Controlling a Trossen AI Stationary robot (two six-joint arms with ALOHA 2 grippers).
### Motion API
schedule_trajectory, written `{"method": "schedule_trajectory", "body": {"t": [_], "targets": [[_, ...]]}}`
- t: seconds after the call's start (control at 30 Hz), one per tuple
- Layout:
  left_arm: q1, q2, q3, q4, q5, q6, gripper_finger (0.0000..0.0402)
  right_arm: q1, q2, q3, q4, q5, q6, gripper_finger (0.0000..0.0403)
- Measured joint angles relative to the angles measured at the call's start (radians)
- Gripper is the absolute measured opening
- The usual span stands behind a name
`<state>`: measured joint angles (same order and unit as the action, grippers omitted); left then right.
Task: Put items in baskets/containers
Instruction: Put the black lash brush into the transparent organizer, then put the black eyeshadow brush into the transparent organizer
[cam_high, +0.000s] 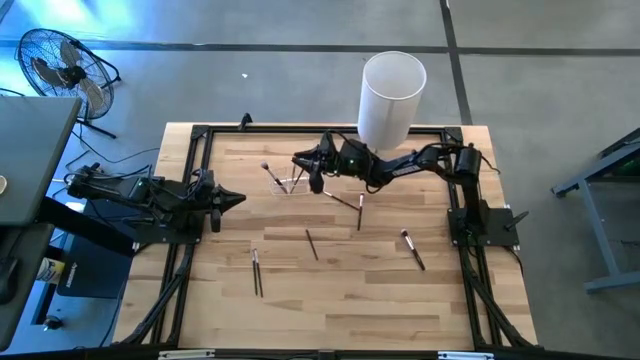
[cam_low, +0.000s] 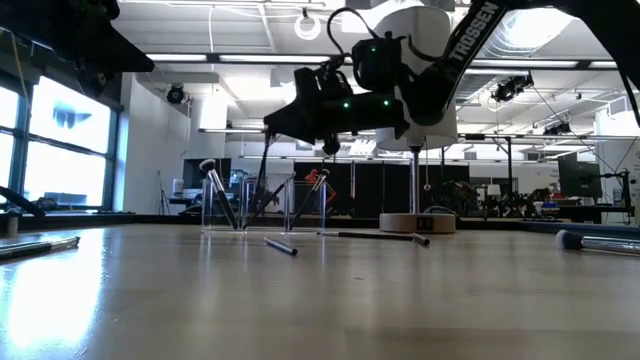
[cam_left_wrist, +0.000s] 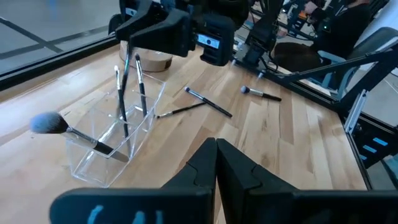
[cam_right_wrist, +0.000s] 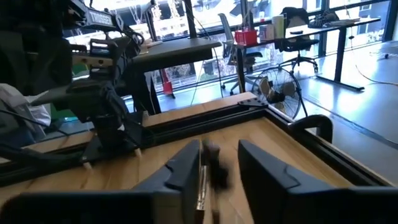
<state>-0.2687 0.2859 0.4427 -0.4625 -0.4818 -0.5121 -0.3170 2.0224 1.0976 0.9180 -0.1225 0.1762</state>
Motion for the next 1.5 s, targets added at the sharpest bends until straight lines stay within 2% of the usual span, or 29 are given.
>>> {"method": "schedule_trajectory", "body": {"t": [0.13, 0.23, 0.4, 0.5, 0.63, 0.77, 0.83, 0.9, 1.07, 1.2, 1.3, 1.4, 1.5], "targets": [[0.000, 0.000, 0.000, 0.000, 0.000, 0.000, 0.0021, 0.012, -0.021, 0.000, -0.021, 0.007, -0.014, 0.0136], [0.000, 0.001, 0.000, 0.000, -0.001, 0.000, 0.0035, 0.030, -0.083, 0.001, -0.069, 0.058, -0.080, 0.0141], [0.000, 0.001, 0.000, -0.002, -0.001, 0.000, 0.0080, 0.084, -0.247, 0.001, -0.284, 0.168, -0.177, 0.0127], [0.000, 0.001, 0.000, -0.002, -0.024, 0.001, 0.0109, 0.131, -0.353, 0.002, -0.465, 0.252, -0.173, 0.0106], [0.000, 0.001, 0.000, 0.004, -0.079, 0.002, 0.0132, 0.210, -0.470, 0.003, -0.718, 0.365, -0.088, 0.0068], [0.000, 0.001, 0.000, 0.048, -0.081, 0.034, 0.0135, 0.299, -0.547, 0.003, -0.950, 0.453, 0.052, 0.0016], [0.000, 0.013, 0.000, 0.074, -0.082, 0.060, 0.0134, 0.341, -0.563, 0.003, -1.065, 0.483, 0.119, 0.0005], [0.000, 0.045, 0.004, 0.096, -0.087, 0.069, 0.0133, 0.381, -0.571, 0.002, -1.175, 0.520, 0.214, 0.0010], [0.000, 0.193, 0.042, 0.116, -0.091, 0.047, 0.0133, 0.455, -0.577, 0.001, -1.445, 0.579, 0.445, 0.0003], [0.000, 0.382, 0.112, 0.112, -0.089, -0.052, 0.0133, 0.488, -0.577, 0.001, -1.635, 0.584, 0.595, 0.0005], [0.000, 0.542, 0.194, 0.095, -0.086, -0.143, 0.0133, 0.507, -0.577, -0.004, -1.787, 0.571, 0.633, 0.0002], [0.000, 0.690, 0.295, 0.049, -0.078, -0.273, 0.0133, 0.515, -0.599, -0.068, -1.818, 0.533, 0.615, 0.0002], [0.003, 0.842, 0.424, -0.026, -0.069, -0.425, 0.0133, 0.515, -0.667, -0.181, -1.758, 0.457, 0.586, 0.0001]]}}
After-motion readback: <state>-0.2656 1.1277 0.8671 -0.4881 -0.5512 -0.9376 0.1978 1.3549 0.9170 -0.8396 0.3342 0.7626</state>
